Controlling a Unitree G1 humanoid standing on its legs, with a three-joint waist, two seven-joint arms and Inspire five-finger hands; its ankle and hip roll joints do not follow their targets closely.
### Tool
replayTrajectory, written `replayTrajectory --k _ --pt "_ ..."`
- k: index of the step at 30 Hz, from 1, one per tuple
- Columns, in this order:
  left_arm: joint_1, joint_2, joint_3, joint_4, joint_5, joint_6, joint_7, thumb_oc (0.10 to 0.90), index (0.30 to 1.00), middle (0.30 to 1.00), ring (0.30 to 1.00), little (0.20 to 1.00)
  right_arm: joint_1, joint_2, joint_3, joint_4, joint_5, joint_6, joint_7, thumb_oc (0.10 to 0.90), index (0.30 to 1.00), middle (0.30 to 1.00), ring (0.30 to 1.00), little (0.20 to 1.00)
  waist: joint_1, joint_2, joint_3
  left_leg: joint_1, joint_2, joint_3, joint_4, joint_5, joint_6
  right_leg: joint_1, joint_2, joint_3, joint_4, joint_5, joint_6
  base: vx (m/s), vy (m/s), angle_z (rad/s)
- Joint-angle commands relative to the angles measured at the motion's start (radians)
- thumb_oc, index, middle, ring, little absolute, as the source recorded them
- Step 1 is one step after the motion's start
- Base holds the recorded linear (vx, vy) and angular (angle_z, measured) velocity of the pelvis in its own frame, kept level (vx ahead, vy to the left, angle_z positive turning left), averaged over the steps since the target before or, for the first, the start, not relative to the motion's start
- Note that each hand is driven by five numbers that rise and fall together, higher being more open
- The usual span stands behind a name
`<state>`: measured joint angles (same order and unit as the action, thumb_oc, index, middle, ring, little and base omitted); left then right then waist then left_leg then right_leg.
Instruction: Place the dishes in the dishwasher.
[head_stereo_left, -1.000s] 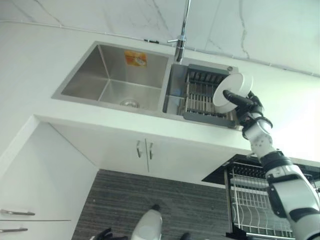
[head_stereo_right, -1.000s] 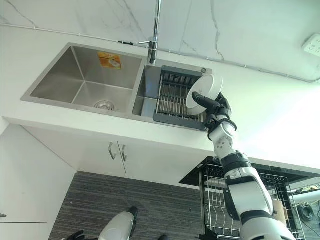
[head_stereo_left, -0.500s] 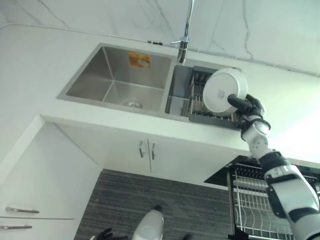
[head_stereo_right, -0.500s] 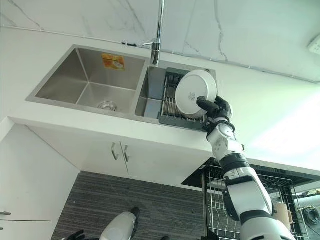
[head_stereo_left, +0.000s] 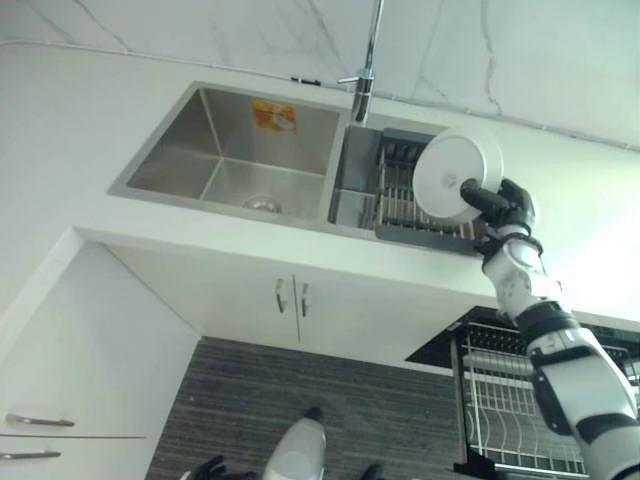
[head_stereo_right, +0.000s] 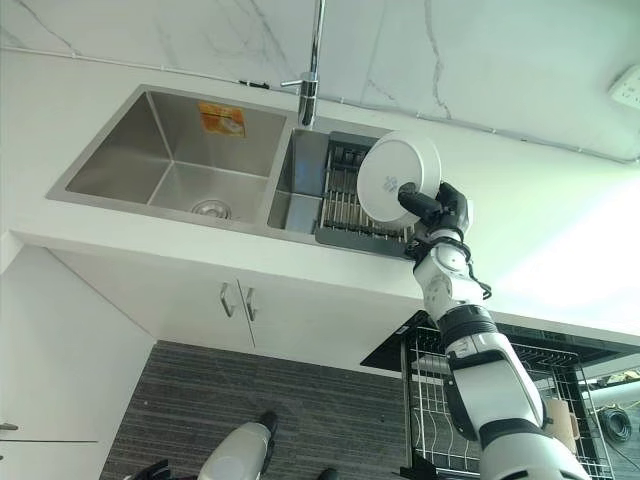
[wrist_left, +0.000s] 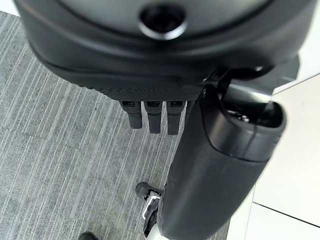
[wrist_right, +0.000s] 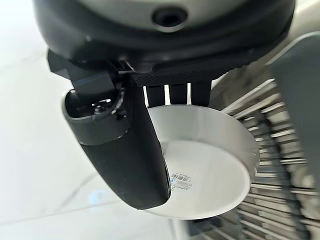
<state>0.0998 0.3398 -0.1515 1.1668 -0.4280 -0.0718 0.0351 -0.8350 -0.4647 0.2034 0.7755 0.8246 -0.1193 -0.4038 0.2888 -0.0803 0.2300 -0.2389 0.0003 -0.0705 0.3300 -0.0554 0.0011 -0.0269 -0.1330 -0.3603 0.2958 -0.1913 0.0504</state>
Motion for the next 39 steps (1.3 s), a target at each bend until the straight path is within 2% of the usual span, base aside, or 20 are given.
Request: replayTrajectory --k 1,4,6,11,13,16,17,18,20,25,28,31,33,39 --pt "0.041 0.020 -0.012 0.022 -0.020 -0.017 0.026 0.800 0.900 0.900 0.900 0.900 -0.072 -0.034 -0.012 -0.217 -0.085 -0.286 -0.030 0.400 0.300 0.300 0.300 0.300 -0.017 -0.009 -0.072 0.037 0.054 0.016 -0.030 -0.041 -0.063 -0.014 -0.025 0.062 0.004 0.043 0.031 -0.08 -0.001 -0.14" --pt "0.039 0.003 -0.004 0.042 -0.014 -0.013 0.041 0.800 0.900 0.900 0.900 0.900 -0.040 -0.015 -0.009 -0.363 -0.128 -0.326 -0.054 0.400 0.300 0.300 0.300 0.300 -0.042 -0.004 -0.089 0.043 0.059 0.031 -0.030 -0.040 -0.063 -0.024 -0.023 0.080 0.004 0.048 0.030 -0.09 0.010 -0.17" --pt "0.044 -0.018 0.005 0.068 -0.014 -0.019 0.047 0.800 0.900 0.900 0.900 0.900 -0.001 0.008 0.011 -0.507 -0.185 -0.343 -0.108 0.400 0.300 0.300 0.300 0.300 -0.070 0.005 -0.102 0.054 0.066 0.047 -0.030 -0.044 -0.060 -0.031 -0.020 0.099 0.004 0.050 0.027 -0.08 0.018 -0.29" --pt "0.051 -0.075 0.031 0.092 0.008 -0.040 0.065 0.800 0.900 0.900 0.900 0.900 0.148 0.017 0.000 -0.791 -0.261 -0.365 -0.173 0.400 0.300 0.300 0.300 0.300 -0.146 0.023 -0.126 0.082 0.086 0.093 -0.030 -0.060 -0.058 -0.045 -0.004 0.164 0.004 0.053 0.025 -0.05 0.001 -0.40" --pt "0.034 -0.096 0.028 0.099 -0.008 -0.039 0.071 0.800 0.900 0.900 0.900 0.900 0.223 -0.008 -0.028 -0.909 -0.324 -0.349 -0.198 0.400 0.300 0.300 0.300 0.300 -0.198 0.034 -0.133 0.095 0.103 0.127 -0.030 -0.068 -0.061 -0.056 0.005 0.202 0.004 0.056 0.026 -0.06 -0.007 -0.64" --pt "0.026 -0.105 0.021 0.093 -0.021 -0.035 0.075 0.800 0.900 0.900 0.900 0.900 0.294 -0.027 -0.039 -0.959 -0.348 -0.352 -0.204 0.400 0.300 0.300 0.300 0.300 -0.229 0.040 -0.136 0.104 0.115 0.150 -0.030 -0.071 -0.063 -0.064 0.012 0.228 0.004 0.060 0.027 -0.03 -0.019 -0.55" --pt "0.032 -0.113 0.022 0.085 -0.031 -0.041 0.079 0.800 0.900 0.900 0.900 0.900 0.364 -0.031 -0.061 -0.984 -0.388 -0.366 -0.228 0.400 0.300 0.300 0.300 0.300 -0.254 0.042 -0.137 0.112 0.125 0.167 -0.030 -0.073 -0.063 -0.070 0.017 0.248 0.004 0.063 0.029 -0.01 -0.035 -0.52" --pt "0.037 -0.118 0.025 0.082 -0.033 -0.045 0.079 0.800 0.900 0.900 0.900 0.900 0.403 -0.033 -0.076 -0.994 -0.397 -0.377 -0.230 0.400 0.300 0.300 0.300 0.300 -0.263 0.043 -0.139 0.116 0.130 0.175 -0.030 -0.075 -0.064 -0.072 0.019 0.258 0.004 0.064 0.029 0.00 -0.046 -0.50" --pt "0.053 -0.137 0.044 0.063 -0.066 -0.055 0.071 0.800 0.900 0.900 0.900 0.900 0.567 -0.046 -0.164 -1.009 -0.394 -0.405 -0.227 0.400 0.300 0.300 0.300 0.300 -0.309 0.045 -0.139 0.133 0.148 0.210 -0.030 -0.081 -0.064 -0.077 0.020 0.281 0.004 0.071 0.035 0.01 -0.034 -0.51" --pt "0.082 -0.154 0.056 0.045 -0.052 -0.058 0.073 0.800 0.900 0.900 0.900 0.900 0.720 -0.031 -0.245 -0.969 -0.407 -0.381 -0.164 0.400 0.300 0.300 0.300 0.300 -0.356 0.047 -0.121 0.170 0.174 0.265 -0.030 -0.089 -0.059 -0.054 0.008 0.278 0.004 0.073 0.038 0.01 -0.012 -0.72" --pt "0.087 -0.151 0.063 0.036 -0.028 -0.048 0.075 0.800 0.900 0.900 0.900 0.900 0.751 -0.026 -0.262 -0.943 -0.413 -0.342 -0.120 0.400 0.300 0.300 0.300 0.300 -0.369 0.048 -0.117 0.181 0.179 0.278 -0.030 -0.087 -0.053 -0.040 0.012 0.273 0.004 0.075 0.033 0.04 -0.011 -0.27" --pt "0.081 -0.136 0.060 0.030 -0.036 -0.037 0.084 0.800 0.900 0.900 0.900 0.900 0.761 -0.022 -0.245 -0.868 -0.436 -0.336 -0.072 0.400 0.300 0.300 0.300 0.300 -0.375 0.052 -0.102 0.199 0.174 0.274 -0.030 -0.082 -0.042 -0.018 0.016 0.257 0.004 0.075 0.023 0.06 -0.018 -0.08" --pt "0.073 -0.131 0.056 0.025 -0.036 -0.031 0.085 0.800 0.900 0.900 0.900 0.900 0.748 -0.013 -0.224 -0.817 -0.437 -0.349 -0.066 0.400 0.300 0.300 0.300 0.300 -0.371 0.051 -0.094 0.206 0.171 0.270 -0.030 -0.080 -0.039 -0.012 0.015 0.251 0.004 0.073 0.019 0.01 -0.017 -0.04" --pt "0.063 -0.124 0.016 -0.001 0.009 0.008 0.088 0.800 0.900 0.900 0.900 0.900 0.695 0.015 -0.150 -0.641 -0.475 -0.326 -0.046 0.400 0.300 0.300 0.300 0.300 -0.335 0.056 -0.086 0.209 0.151 0.236 -0.030 -0.079 -0.038 0.011 0.005 0.222 0.004 0.056 0.011 0.03 -0.010 0.04"
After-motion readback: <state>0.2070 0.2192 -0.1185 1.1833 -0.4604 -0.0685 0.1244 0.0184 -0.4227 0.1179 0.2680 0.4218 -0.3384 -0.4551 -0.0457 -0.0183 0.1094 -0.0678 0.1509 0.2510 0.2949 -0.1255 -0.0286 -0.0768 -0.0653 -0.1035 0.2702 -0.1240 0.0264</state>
